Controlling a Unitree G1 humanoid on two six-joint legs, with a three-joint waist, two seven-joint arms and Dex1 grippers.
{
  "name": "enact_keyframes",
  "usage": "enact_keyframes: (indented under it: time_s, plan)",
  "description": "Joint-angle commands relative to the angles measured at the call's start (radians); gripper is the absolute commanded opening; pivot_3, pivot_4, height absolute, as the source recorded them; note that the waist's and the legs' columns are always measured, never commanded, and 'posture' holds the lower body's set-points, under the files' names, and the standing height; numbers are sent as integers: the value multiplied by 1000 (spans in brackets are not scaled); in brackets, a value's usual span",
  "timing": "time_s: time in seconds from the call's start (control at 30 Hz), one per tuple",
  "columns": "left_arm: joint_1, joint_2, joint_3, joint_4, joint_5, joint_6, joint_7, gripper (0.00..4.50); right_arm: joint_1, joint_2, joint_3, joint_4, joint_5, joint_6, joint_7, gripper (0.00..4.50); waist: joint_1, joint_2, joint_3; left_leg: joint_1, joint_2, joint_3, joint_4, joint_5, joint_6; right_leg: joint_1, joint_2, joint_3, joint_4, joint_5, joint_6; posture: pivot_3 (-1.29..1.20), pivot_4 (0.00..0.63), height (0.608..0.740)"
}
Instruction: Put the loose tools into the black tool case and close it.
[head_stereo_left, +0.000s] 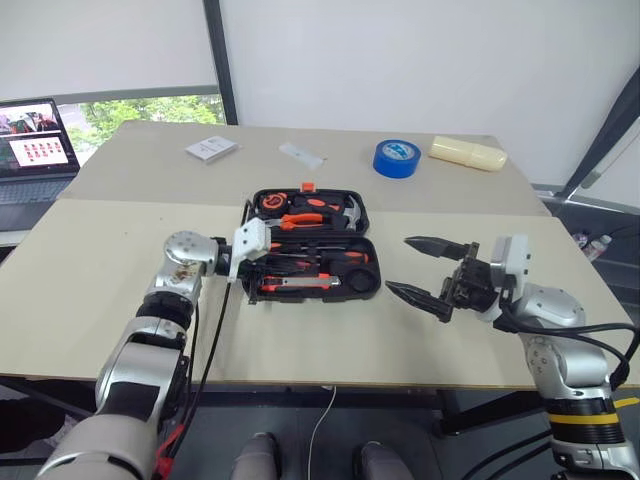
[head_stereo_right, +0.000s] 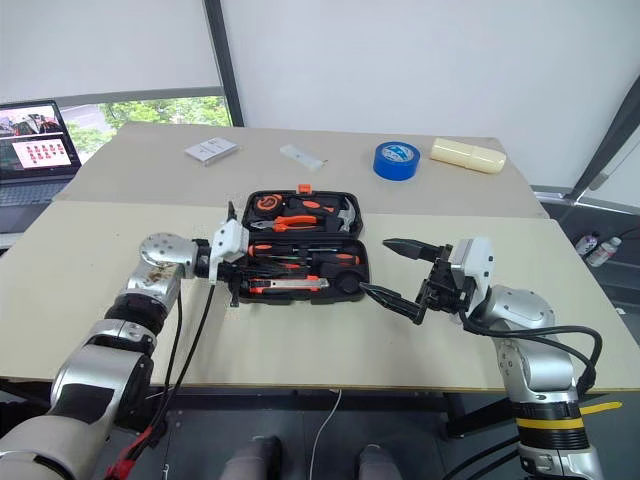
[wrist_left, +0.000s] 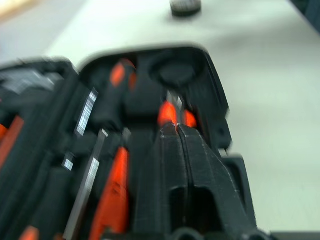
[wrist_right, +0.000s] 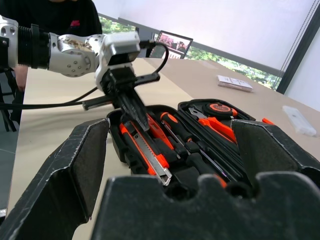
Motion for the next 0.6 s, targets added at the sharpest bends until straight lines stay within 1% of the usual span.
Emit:
enact_keyframes:
  time_s: [0.03,0.1,0.23,0.3,0.37,0.43,0.53,0.6]
  plan:
    - [-6,-12,-13,30,54,-8,112,30,1,1,-20,-36,9,-15,-14,4500,1,0,0,0,0,0,0,0,0,0,0,0,0,0,0,0,150,740]
    - [12,-21,-28,28,70,-20,115,30,10,0,-21,-46,10,-13,-15,4500,3,0,0,0,0,0,1,0,0,1,0,0,0,0,0,0,150,740]
    - [26,-34,-36,42,93,89,184,30,16,-13,-33,-56,21,0,-17,4500,3,1,-1,1,0,0,2,0,0,2,0,0,0,0,1,0,150,740]
    - [41,-35,-45,33,94,131,168,30,23,-19,-40,-63,26,6,-18,4500,3,2,-1,2,0,-1,3,0,0,3,0,0,1,1,1,0,150,740]
    - [76,-30,-69,5,105,118,140,30,33,-24,-44,-70,28,11,-19,4500,1,2,-2,2,0,-1,3,1,1,3,0,0,1,0,3,0,150,740]
    - [100,-29,-81,-13,118,134,151,30,38,-27,-46,-74,29,13,-21,4500,0,4,-5,3,0,-1,3,1,1,4,0,0,1,0,3,0,150,740]
    - [125,-28,-86,-37,123,157,163,30,43,-28,-49,-77,28,15,-28,4500,0,8,-8,3,0,-1,3,1,1,4,0,0,1,0,2,0,150,740]
    - [137,-35,-63,-54,94,165,167,30,51,-28,-54,-81,24,14,-37,4500,0,9,-9,4,0,-1,2,1,1,5,0,0,1,0,2,0,150,740]
